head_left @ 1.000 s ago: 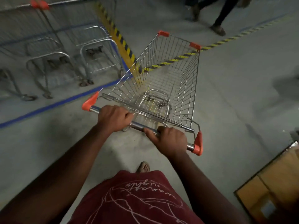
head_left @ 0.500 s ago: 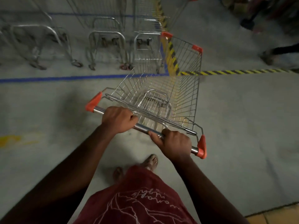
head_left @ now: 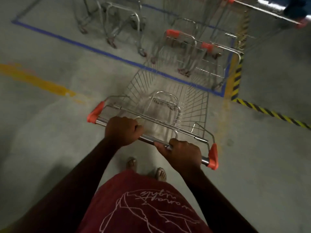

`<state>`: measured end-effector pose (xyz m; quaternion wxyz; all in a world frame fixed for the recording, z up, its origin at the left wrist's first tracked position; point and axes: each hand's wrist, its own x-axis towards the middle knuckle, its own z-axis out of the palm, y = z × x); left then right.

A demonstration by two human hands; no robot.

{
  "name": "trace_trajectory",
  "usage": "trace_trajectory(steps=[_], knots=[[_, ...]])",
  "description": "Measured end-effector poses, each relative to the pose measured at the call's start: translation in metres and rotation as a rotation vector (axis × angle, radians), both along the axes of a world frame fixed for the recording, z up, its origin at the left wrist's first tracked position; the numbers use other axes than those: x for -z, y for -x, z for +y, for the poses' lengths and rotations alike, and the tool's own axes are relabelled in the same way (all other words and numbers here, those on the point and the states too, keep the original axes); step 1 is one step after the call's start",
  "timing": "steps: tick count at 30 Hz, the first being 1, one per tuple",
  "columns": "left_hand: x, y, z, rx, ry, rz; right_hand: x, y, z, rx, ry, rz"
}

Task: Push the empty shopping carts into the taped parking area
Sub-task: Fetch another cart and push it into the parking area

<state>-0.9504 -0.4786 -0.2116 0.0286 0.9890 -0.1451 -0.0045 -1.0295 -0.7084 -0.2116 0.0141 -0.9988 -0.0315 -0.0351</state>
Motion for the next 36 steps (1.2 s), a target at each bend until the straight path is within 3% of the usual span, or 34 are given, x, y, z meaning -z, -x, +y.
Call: trace_trajectory(steps=[4,7,12,16,18,22,27,36], knots=[[0.004,0.031,0.015,0.027,-0.116,-0.191,0.003,-0.012,-0.002,-0.167,-0.037,-0.023],[0.002,0.047,0.016,-0.235,-0.077,-0.018,0.003,-0.024,-0.002,-0.276,-0.059,-0.013],[0.008,0.073,0.028,-0.407,-0.052,-0.070,0.004,-0.046,0.007,-0.500,-0.066,-0.009],[0.017,0.088,0.046,-0.289,-0.256,-0.419,0.005,-0.063,0.034,-0.522,-0.083,-0.082],[0.017,0.088,0.061,-0.281,-0.278,-0.481,0.004,-0.075,0.053,-0.541,-0.115,-0.069],[0.012,0.079,0.097,-0.573,-0.038,-0.097,0.005,-0.106,0.094,-0.620,-0.160,0.001],[0.013,0.059,0.157,-0.579,0.128,-0.078,0.005,-0.149,0.157,-0.701,-0.155,0.022],[0.019,-0.016,0.277,-0.637,0.180,-0.030,0.000,-0.226,0.280,-0.735,-0.064,-0.008]])
